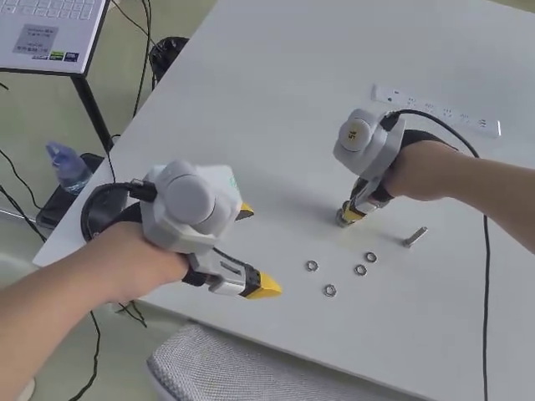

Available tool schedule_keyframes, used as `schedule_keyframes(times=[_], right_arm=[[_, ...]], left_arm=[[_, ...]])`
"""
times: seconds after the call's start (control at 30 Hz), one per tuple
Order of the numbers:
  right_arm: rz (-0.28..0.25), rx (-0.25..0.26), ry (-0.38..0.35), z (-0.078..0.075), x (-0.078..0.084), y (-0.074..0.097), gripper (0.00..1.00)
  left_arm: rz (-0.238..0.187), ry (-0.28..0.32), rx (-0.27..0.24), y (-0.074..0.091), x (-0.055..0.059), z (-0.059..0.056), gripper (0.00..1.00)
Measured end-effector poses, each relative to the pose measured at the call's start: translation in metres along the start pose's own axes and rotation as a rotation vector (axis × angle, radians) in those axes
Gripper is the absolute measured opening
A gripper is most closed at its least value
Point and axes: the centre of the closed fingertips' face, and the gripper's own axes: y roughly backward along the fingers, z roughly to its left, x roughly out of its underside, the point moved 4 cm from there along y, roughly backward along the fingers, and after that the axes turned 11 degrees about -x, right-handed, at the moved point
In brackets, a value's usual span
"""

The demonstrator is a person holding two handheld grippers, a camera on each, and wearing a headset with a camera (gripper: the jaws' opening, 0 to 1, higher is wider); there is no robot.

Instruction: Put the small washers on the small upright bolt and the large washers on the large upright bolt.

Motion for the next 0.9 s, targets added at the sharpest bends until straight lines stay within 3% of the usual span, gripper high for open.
schedule_keyframes(times=[0.3, 0.9], right_arm=[[0.005, -0.004, 0.003, 0.0005, -0.0016, -0.0066, 0.21], [0.020, -0.003, 0.016, 0.0047, -0.0005, -0.0098, 0.21]], left_arm=[[0.008, 0.003, 0.003, -0.0004, 0.0033, 0.0011, 0.70], [-0.001, -0.002, 0.006, -0.0023, -0.0031, 0.0020, 0.70]])
